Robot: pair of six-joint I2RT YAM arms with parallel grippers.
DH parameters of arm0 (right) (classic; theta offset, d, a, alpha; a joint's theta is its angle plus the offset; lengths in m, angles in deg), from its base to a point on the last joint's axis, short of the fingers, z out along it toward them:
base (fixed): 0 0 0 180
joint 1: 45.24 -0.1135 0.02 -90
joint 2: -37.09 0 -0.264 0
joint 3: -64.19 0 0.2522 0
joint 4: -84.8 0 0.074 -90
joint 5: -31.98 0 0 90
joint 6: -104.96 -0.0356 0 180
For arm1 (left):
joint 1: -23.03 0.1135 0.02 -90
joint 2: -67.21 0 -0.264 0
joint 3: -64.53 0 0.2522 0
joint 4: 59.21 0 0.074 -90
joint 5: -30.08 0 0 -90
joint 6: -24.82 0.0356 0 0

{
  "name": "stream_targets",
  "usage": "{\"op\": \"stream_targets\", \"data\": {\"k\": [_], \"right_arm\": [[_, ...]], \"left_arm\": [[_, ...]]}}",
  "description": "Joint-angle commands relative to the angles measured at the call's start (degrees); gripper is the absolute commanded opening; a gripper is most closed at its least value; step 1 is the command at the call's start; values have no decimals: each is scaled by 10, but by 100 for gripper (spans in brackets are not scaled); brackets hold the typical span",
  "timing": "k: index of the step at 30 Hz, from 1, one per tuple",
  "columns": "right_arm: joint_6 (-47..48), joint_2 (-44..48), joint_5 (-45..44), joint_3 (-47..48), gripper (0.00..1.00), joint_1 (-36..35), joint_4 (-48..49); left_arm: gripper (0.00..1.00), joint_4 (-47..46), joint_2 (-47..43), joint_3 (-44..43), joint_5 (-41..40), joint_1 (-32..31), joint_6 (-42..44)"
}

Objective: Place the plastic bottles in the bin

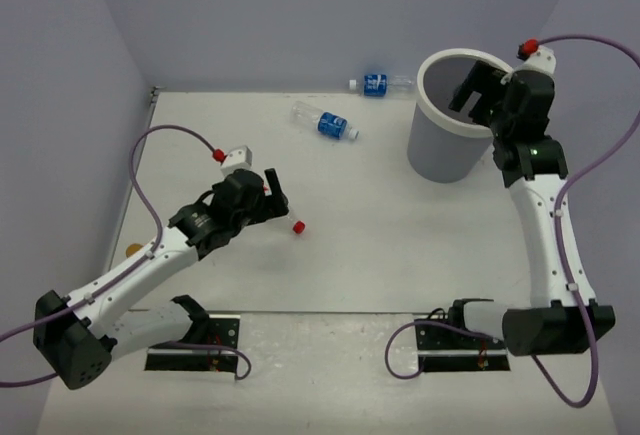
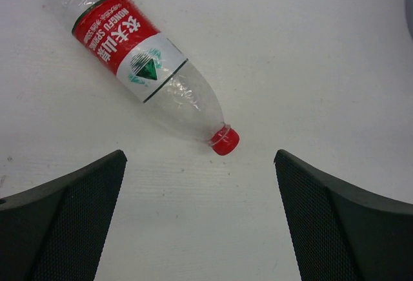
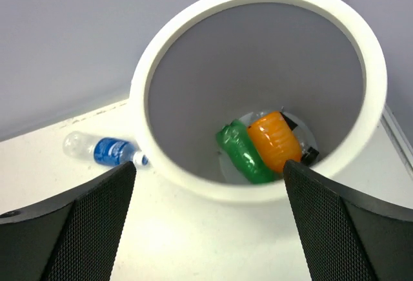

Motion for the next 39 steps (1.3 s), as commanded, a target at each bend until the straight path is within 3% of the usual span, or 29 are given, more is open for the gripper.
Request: {"op": "stream_targets", "data": {"k": [1, 5, 7, 16, 22, 25, 27, 29, 31, 34, 39], "right_arm": [[-9, 86, 48, -80, 99, 3, 21], [-55, 162, 94, -175, 99, 3, 69], [-81, 192, 126, -244, 99, 2, 106], [-81, 228, 181, -317, 99, 2, 120], [-85, 245, 210, -361, 99, 2, 129], [-88, 256, 219, -381, 99, 1, 129], [-91, 261, 230, -396, 99, 2, 130], [-91, 273, 261, -412, 99, 2, 135], [-91, 279, 283, -422, 99, 1, 140], [-89, 295, 349, -440, 99, -4, 165], [-67, 297, 363, -439, 99, -77, 166]], "left_arm": [[100, -11, 64, -17, -57, 24, -48], [100, -49, 141, -19, 29, 106, -57], [100, -91, 168, -14, 24, 137, -76], [100, -158, 331, -34, 4, 152, -107], [96, -170, 393, -50, 14, 153, -109], [74, -174, 402, -49, 20, 152, -106], [63, -175, 401, -49, 20, 152, -99], [42, -176, 393, -52, 22, 152, -86], [31, -177, 386, -54, 27, 152, -73], [2, -184, 353, -56, 63, 151, -46], [0, -198, 284, -53, 83, 124, -17]]}}
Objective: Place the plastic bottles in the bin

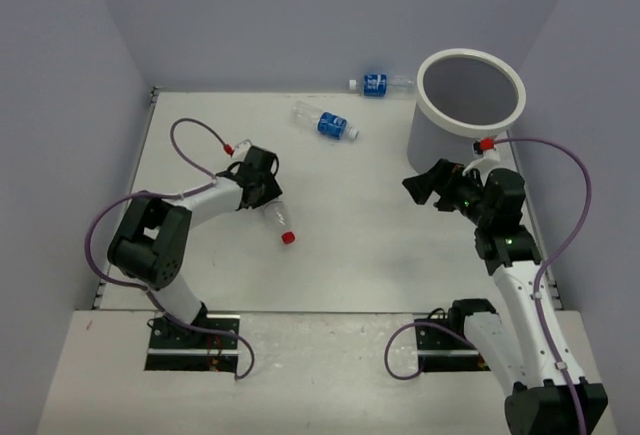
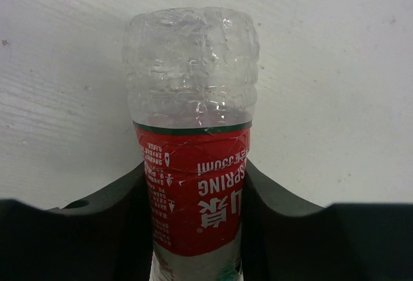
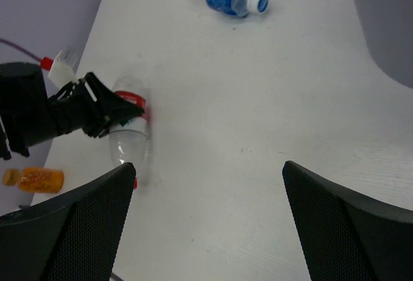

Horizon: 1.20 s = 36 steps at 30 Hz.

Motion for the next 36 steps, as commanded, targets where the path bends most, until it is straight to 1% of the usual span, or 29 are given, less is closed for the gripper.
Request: {"op": "stream_targets", "data": {"k": [1, 4, 6, 8, 10, 13, 16, 20, 21, 26, 29, 32, 34, 35, 36], "right_arm": [[20, 1, 38, 4, 99, -75, 36], [29, -22, 28, 5, 99, -152, 51], [33, -39, 22, 5, 99, -186, 64], [37, -63, 11, 9, 99, -225, 79], [42, -86, 7, 15, 99, -249, 96], [40, -121, 7, 25, 99, -300, 127], [37, -158, 5, 39, 99, -337, 159], [28, -199, 4, 54, 99, -373, 205], [17, -217, -4, 58, 99, -382, 226], [-39, -244, 16, 53, 99, -390, 319], [-60, -258, 24, 60, 99, -394, 342], [-80, -267, 24, 61, 93, -397, 357], [-81, -271, 18, 62, 81, -397, 357], [-83, -271, 11, 62, 71, -397, 355], [-84, -270, 6, 61, 64, -397, 352]], "left_arm": [[0, -25, -91, -6, 28, -32, 46], [0, -39, -139, -13, 27, -76, 71], [0, -51, -164, -18, 25, -116, 80], [0, -63, -191, -16, 33, -132, 86], [0, -80, -211, -8, 46, -149, 84], [0, -117, -235, 7, 67, -172, 76], [0, -155, -259, 22, 77, -187, 59], [0, -191, -290, 46, 81, -209, 53], [0, -218, -301, 57, 85, -214, 51], [0, -266, -333, 88, 101, -219, 46], [0, -290, -342, 104, 103, -221, 45], [0, -315, -346, 112, 117, -223, 45], [3, -320, -350, 112, 131, -223, 47], [8, -321, -354, 111, 137, -223, 51], [21, -321, -357, 111, 139, -223, 53]]}}
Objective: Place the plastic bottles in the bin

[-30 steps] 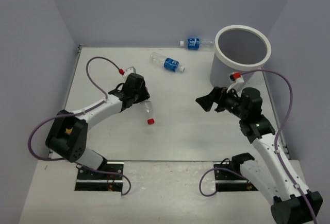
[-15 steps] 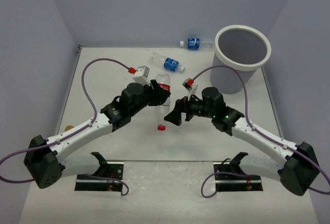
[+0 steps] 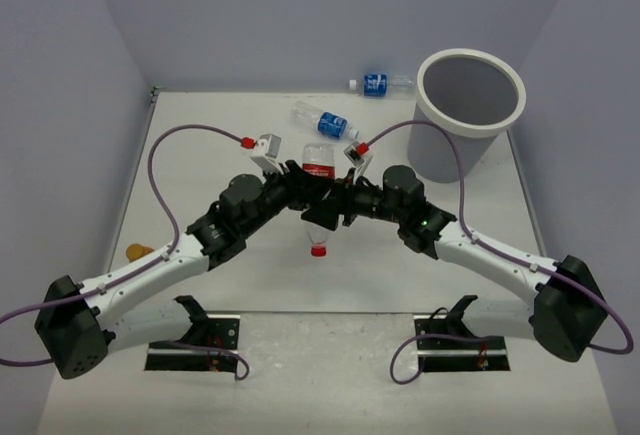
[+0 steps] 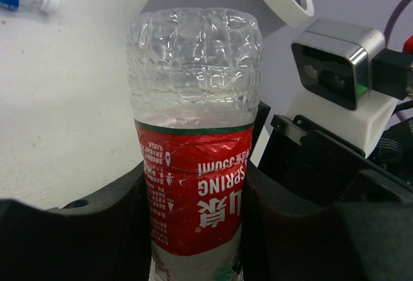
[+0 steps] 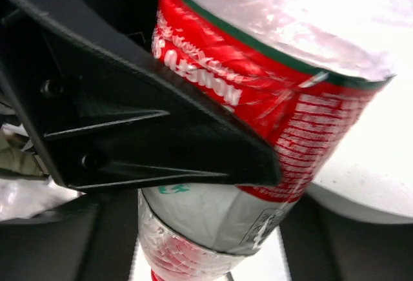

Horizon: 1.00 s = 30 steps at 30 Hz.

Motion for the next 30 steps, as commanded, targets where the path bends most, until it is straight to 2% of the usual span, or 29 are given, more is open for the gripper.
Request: {"op": "stream_targets", "data": {"k": [1, 2, 3, 4, 5, 8, 11, 13, 16, 18, 22, 24, 27, 30], "right_arm": [[-19, -1, -28, 22, 55, -1, 39], [-18, 6, -37, 17, 39, -1, 39], [-20, 12, -48, 12, 29, -1, 38], [-20, 22, -64, 7, 20, -1, 32], [-19, 35, -85, 1, 14, -1, 28], [-14, 63, -127, -5, 8, -1, 7], [1, 96, -190, -1, 7, 0, -48], [23, 120, -260, 16, 7, 3, -89], [61, 148, -391, 44, 0, 16, -167], [101, 164, -473, 70, 0, 38, -196], [152, 162, -500, 175, 0, 135, -248], [176, 140, -499, 223, 0, 216, -272], [191, 106, -513, 307, 0, 295, -299], [203, 52, -553, 370, 2, 337, -304]], "left_arm": [[51, -59, -28, 0, 36, -6, 0], [80, -58, -37, 0, 36, -6, 7], [81, -54, -44, 0, 36, -6, 11], [95, -49, -52, 1, 32, -6, 16], [100, -41, -59, 1, 26, -6, 23], [100, 2, -86, -13, -20, -6, 36], [100, 71, -108, -37, -112, -6, 43], [100, 145, -116, -60, -161, -6, 38], [100, 256, -121, -85, -255, -5, 24], [100, 315, -126, -88, -311, -5, 3], [100, 378, -145, -77, -375, -4, -51], [100, 398, -151, -74, -390, -4, -59], [100, 418, -158, -75, -403, -3, -74], [100, 445, -160, -77, -411, -3, -91]]}}
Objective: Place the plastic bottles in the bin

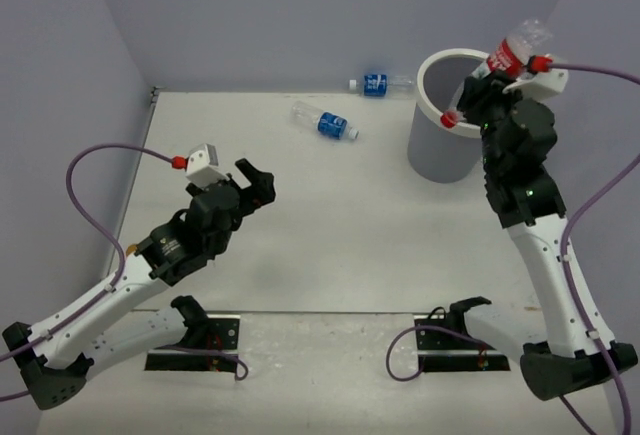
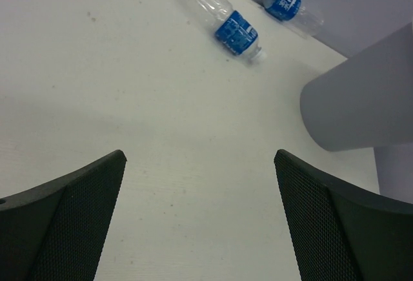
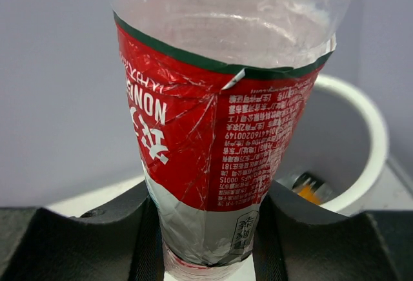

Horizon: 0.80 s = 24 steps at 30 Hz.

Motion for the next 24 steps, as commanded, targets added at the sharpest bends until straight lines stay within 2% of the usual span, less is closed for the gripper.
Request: {"op": "stream_targets", "data": {"k": [1, 7, 9, 10, 11, 12, 14, 15, 18, 20, 24], "right_arm": [[44, -74, -79, 88, 3, 64, -34], [11, -193, -92, 173, 14, 114, -33], [2, -244, -98, 204, 22, 123, -28], [0, -266, -106, 220, 28, 126, -28], [2, -280, -112, 232, 40, 127, -28], [6, -290, -117, 240, 54, 128, -29], [7, -300, -125, 241, 74, 130, -28], [3, -299, -126, 237, 91, 130, -28], [0, -284, -95, 217, 98, 130, -28], [-3, -268, -60, 202, 99, 131, -28], [-12, -223, 20, 166, 99, 130, -27]], "left_arm": [[100, 70, -9, -10, -64, 1, -49], [100, 194, 19, -52, -87, 1, -112], [100, 247, 30, -64, -98, 1, -149], [100, 273, 35, -69, -104, 1, -166], [100, 294, 37, -73, -109, 1, -178], [100, 314, 38, -75, -114, 2, -188], [100, 355, 35, -76, -124, 8, -220], [100, 369, 34, -76, -125, 13, -229], [100, 402, 33, -76, -125, 56, -233], [100, 418, 38, -82, -127, 94, -224], [100, 378, 59, -105, -110, 232, -126]]}}
